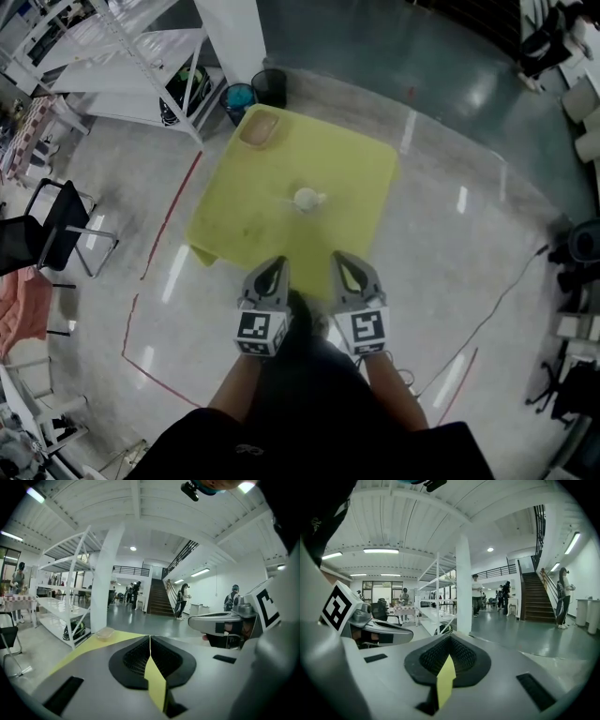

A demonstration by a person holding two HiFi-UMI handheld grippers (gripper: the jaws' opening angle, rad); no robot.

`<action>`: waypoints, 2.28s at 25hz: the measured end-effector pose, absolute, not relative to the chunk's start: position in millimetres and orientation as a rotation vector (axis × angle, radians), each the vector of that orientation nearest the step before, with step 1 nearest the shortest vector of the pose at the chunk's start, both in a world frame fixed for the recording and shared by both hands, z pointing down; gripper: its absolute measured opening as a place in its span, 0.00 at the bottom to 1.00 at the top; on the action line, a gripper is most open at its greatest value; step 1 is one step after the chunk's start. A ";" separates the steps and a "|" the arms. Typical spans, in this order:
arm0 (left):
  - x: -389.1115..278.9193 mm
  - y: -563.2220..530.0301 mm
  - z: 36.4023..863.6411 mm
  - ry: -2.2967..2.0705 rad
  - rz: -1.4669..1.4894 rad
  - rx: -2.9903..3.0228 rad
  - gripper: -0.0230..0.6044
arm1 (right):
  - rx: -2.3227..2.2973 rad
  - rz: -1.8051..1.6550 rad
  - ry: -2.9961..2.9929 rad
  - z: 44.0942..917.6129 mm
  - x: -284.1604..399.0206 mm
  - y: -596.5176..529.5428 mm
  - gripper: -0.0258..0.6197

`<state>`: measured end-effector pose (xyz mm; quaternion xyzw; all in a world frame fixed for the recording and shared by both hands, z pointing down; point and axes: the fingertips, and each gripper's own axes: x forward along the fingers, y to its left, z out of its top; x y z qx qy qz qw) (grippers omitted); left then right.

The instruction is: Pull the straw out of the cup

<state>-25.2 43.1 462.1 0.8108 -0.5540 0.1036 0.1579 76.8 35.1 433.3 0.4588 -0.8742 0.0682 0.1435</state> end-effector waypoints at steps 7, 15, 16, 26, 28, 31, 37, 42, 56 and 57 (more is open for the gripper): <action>-32.9 4.0 497.9 -1.521 0.304 2.279 0.11 | 1.294 0.245 -2.441 462.3 67.9 -1.8 0.06; -45.6 -32.8 539.3 -1.500 0.276 2.205 0.11 | 1.252 0.275 -2.374 488.2 60.0 -22.6 0.06; -47.0 -37.5 544.4 -1.502 0.271 2.195 0.11 | 1.246 0.276 -2.367 490.9 60.3 -24.0 0.06; -61.6 -74.5 589.0 -1.482 0.260 2.110 0.11 | 1.260 0.325 -2.327 503.2 56.0 -46.7 0.06; -59.1 -78.7 597.0 -1.465 0.253 2.105 0.11 | 1.257 0.318 -2.324 505.7 55.7 -49.3 0.07; -55.3 -85.3 609.1 -1.436 0.236 2.098 0.11 | 1.255 0.328 -2.315 510.0 54.3 -51.3 0.07; -50.6 -100.8 633.3 -1.399 0.243 2.076 0.11 | 1.260 0.356 -2.289 512.9 55.5 -56.6 0.06; -47.2 -108.4 648.0 -1.368 0.279 2.072 0.11 | 1.283 0.375 -2.264 516.8 58.8 -63.1 0.06; -52.2 -128.8 660.4 -1.383 0.226 2.041 0.13 | 1.311 0.400 -2.224 522.7 63.5 -78.4 0.06; -52.6 -130.4 660.6 -1.384 0.219 2.038 0.17 | 1.312 0.403 -2.223 522.9 63.4 -79.2 0.07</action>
